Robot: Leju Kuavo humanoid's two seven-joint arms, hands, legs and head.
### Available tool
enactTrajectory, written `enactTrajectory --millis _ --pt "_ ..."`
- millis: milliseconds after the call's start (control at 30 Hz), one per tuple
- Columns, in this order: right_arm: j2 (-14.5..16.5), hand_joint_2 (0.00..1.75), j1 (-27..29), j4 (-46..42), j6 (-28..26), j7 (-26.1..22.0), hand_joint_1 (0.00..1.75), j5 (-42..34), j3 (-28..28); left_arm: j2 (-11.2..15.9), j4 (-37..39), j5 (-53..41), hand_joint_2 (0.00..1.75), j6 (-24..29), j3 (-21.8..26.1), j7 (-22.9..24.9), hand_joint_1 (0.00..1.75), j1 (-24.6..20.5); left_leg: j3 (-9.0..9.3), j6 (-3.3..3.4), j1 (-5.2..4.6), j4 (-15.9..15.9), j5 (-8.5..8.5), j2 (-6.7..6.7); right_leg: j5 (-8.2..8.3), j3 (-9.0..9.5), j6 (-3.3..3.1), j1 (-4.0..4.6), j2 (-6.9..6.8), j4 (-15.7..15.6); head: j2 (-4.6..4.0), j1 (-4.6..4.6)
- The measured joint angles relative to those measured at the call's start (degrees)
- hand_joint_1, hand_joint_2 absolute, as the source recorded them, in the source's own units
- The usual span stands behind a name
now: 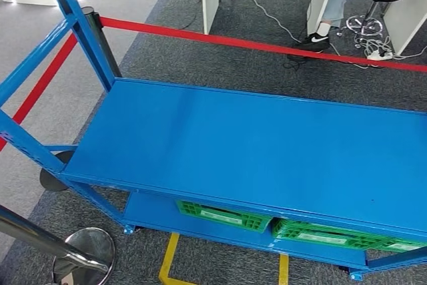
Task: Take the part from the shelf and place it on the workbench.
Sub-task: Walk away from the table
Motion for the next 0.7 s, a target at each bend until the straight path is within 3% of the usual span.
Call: enactTrajectory --millis 33,100,167,233,300,367,400,433,500,567,633,700 --pt "0.0 0.00 0.0 0.0 0.0 0.0 0.00 0.0 0.0 0.0 0.1 0.0 0.00 0.0 0.0 0.0 0.00 0.0 1.16 0.07 0.04 -3.4 1.54 -0.78 -0.05 0.17 0.25 -0.09 0.42 0.0 0.00 0.01" --pt "0.0 0.00 -0.1 0.0 0.1 0.0 0.00 0.1 -0.1 0.1 0.3 0.1 0.00 0.0 -0.1 0.0 0.00 -0.1 2.24 0.70 -0.12 -7.0 2.14 -2.06 -0.04 0.12 0.99 -0.21 1.23 -0.1 0.00 -0.03" --pt "-0.1 0.00 0.0 0.0 0.1 0.1 0.00 0.2 -0.1 0.2 0.4 0.1 0.00 0.0 -0.1 0.0 0.00 0.0 2.28 1.71 -0.35 -7.4 2.30 -2.04 -0.01 -0.14 1.96 -0.27 2.03 -0.3 0.00 -0.07" --pt "-0.1 0.00 0.3 0.0 0.2 0.1 0.00 0.3 -0.2 0.2 0.5 0.2 0.00 0.1 -0.2 0.0 0.00 -0.2 2.65 2.74 -0.28 -7.9 3.61 -1.24 -0.76 -0.52 2.54 -0.24 1.19 0.4 0.00 0.06" --pt "-0.1 0.00 0.3 0.0 0.3 0.2 0.00 0.5 -0.5 0.2 0.6 0.2 0.00 0.3 -0.4 -0.1 0.00 -0.4 2.83 3.48 -0.35 -8.3 3.98 -0.24 -3.88 -2.57 2.62 -0.08 -0.89 4.9 0.00 0.38" --pt "-0.1 0.00 0.1 0.0 0.3 0.3 0.00 0.6 -0.8 0.2 0.8 0.3 0.00 0.5 -0.7 -0.1 0.00 -0.3 2.76 3.89 -0.81 -8.3 3.82 0.74 -7.61 -5.99 2.63 0.05 -1.87 12.2 0.00 0.56" --pt "-0.1 0.00 0.1 0.0 0.3 0.3 0.00 0.6 -0.9 0.2 0.9 0.3 0.00 0.6 -0.8 -0.2 0.00 -0.3 2.81 4.07 -1.06 -8.2 3.69 1.27 -8.20 -6.98 2.59 0.07 -1.98 14.5 0.00 0.55" --pt "-0.1 0.00 0.2 0.0 0.4 0.3 0.00 0.7 -1.1 0.3 1.0 0.3 0.00 0.6 -1.0 -0.3 0.00 -0.3 2.90 4.20 -1.29 -8.2 3.55 1.71 -7.69 -7.00 2.47 0.14 -2.05 14.8 0.00 0.55" --pt "-0.2 0.00 0.3 0.0 0.4 0.3 0.00 0.8 -1.3 0.3 1.1 0.3 0.00 0.7 -1.3 -0.4 0.00 -0.4 3.42 4.29 -1.63 -8.2 3.16 2.53 -4.15 -3.98 1.93 0.48 -2.68 9.3 0.00 0.56" --pt "-0.3 0.00 0.2 0.0 0.4 0.3 0.00 0.8 -1.5 0.4 1.2 0.3 0.00 0.7 -1.5 -0.4 0.00 -0.4 3.95 4.05 -1.98 -8.1 2.63 3.31 -1.71 -0.29 1.11 1.10 -4.45 2.5 0.00 0.52" --pt "-0.4 0.00 0.2 0.0 0.4 0.3 0.00 0.8 -1.5 0.4 1.3 0.3 0.00 0.7 -1.6 -0.5 0.00 -0.4 4.15 3.69 -2.22 -8.0 2.31 4.10 -1.44 1.09 0.56 1.49 -5.21 0.1 0.00 0.46" --pt "-0.4 0.00 0.4 0.0 0.5 0.4 0.00 0.9 -1.6 0.6 1.3 0.6 0.00 0.7 -1.6 -0.6 0.00 -0.5 4.27 3.30 -2.22 -8.0 2.12 4.54 -1.16 1.26 0.26 1.32 -4.48 -0.3 0.01 0.51"
